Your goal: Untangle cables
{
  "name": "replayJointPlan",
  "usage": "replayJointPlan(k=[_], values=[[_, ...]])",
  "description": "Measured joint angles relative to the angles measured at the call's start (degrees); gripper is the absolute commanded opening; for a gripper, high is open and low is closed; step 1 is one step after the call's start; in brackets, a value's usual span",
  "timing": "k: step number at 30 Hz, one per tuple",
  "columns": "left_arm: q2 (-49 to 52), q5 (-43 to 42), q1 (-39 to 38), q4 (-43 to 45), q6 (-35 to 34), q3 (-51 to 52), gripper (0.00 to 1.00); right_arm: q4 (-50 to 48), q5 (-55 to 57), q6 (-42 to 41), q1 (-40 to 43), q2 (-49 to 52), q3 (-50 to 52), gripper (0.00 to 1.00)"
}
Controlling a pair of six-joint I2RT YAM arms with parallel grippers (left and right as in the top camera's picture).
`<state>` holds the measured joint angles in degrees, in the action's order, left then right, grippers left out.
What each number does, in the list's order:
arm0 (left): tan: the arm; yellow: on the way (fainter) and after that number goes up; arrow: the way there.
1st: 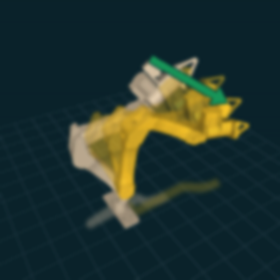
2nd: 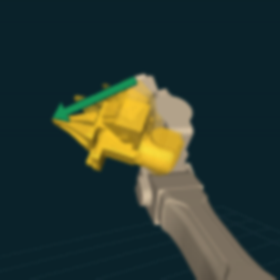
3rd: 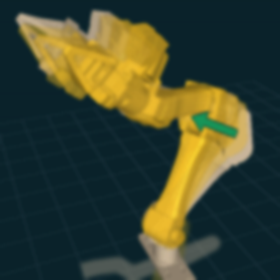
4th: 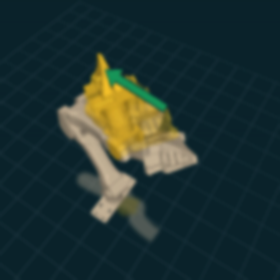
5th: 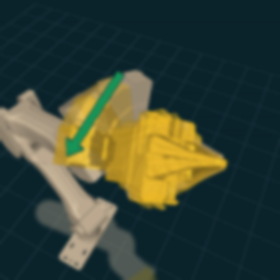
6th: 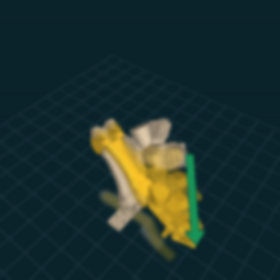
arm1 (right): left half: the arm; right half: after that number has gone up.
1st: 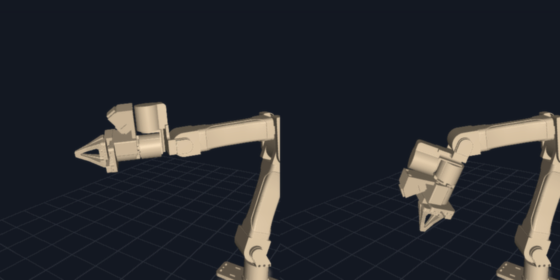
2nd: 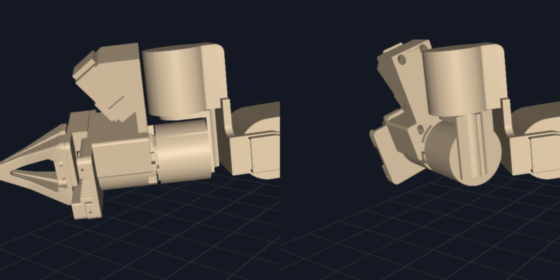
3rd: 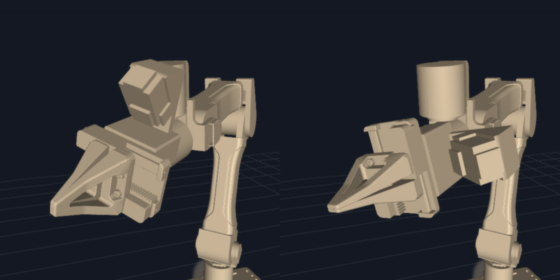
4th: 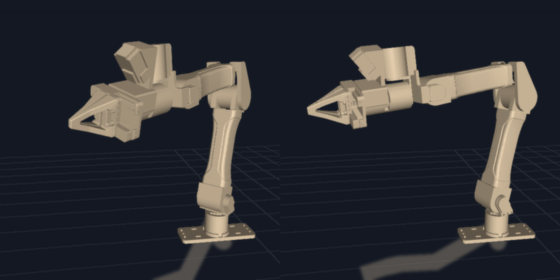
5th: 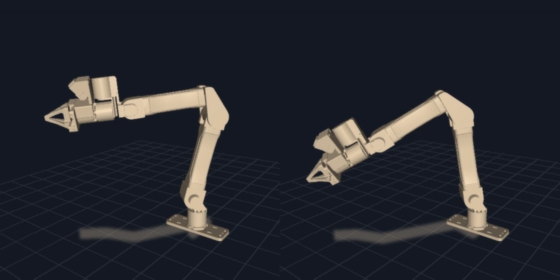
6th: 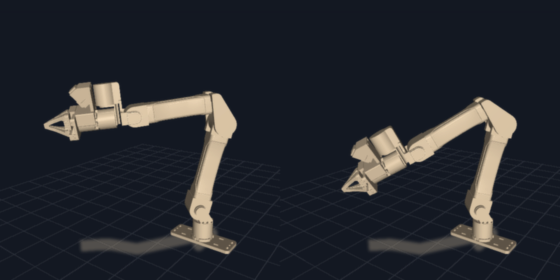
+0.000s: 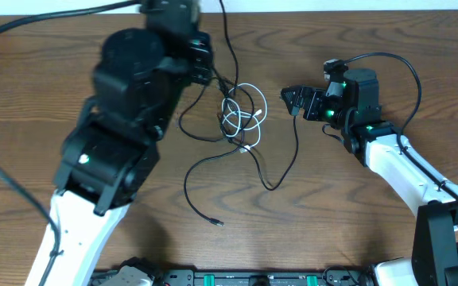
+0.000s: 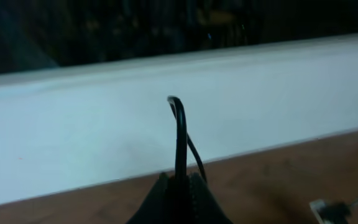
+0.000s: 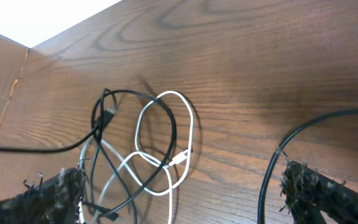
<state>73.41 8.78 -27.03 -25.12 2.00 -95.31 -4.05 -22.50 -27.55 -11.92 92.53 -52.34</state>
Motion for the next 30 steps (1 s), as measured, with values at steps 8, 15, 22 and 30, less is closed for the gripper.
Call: replayJointPlan(k=[8,15,22,30], values=[[-2.54,0.44,2.25,9.70,0.24,0.02,0.07,0.07,0.00,0.15,0.00,0.00,0.00,0.99],[-5.75,0.57,3.37,13.29,0.94,0.02,0.08,0.09,0.00,1.11,0.00,0.00,0.00,0.99],[-5.11,-5.66,3.37,11.72,0.94,0.02,0.08,-4.15,-4.11,1.29,-0.55,0.00,0.00,0.99],[-1.57,-12.98,3.37,17.57,0.81,0.02,0.08,-5.55,-5.05,1.51,-6.51,0.00,0.00,0.99]])
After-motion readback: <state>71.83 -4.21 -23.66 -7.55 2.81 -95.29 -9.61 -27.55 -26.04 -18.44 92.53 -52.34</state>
